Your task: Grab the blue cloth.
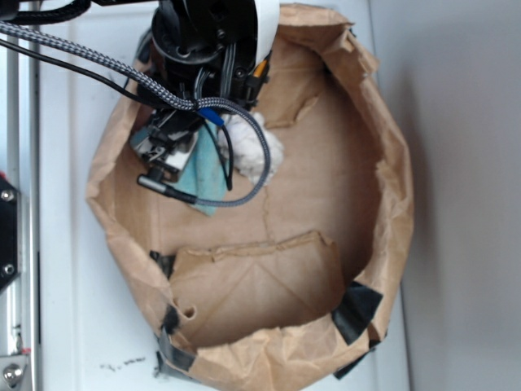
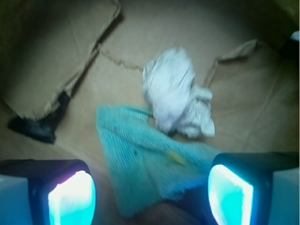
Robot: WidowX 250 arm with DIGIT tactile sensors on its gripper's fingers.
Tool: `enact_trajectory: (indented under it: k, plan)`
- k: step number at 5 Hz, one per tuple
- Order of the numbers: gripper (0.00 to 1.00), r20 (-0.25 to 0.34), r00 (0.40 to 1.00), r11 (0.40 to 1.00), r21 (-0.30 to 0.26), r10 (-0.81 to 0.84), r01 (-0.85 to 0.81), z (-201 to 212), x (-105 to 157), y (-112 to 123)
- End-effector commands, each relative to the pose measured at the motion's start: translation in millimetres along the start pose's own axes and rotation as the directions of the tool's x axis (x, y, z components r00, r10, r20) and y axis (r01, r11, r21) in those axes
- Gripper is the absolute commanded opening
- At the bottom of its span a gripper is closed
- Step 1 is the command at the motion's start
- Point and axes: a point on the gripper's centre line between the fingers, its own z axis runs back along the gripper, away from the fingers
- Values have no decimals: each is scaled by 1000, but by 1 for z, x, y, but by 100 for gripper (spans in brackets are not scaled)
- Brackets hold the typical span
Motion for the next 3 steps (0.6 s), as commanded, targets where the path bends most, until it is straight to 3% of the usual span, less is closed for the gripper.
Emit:
enact_trajectory:
  k: [1, 3]
  plan:
    - [100, -32, 998, 996, 65, -60, 62, -12, 20, 20]
    - [100, -66, 990, 986, 107, -123, 129, -49, 39, 34]
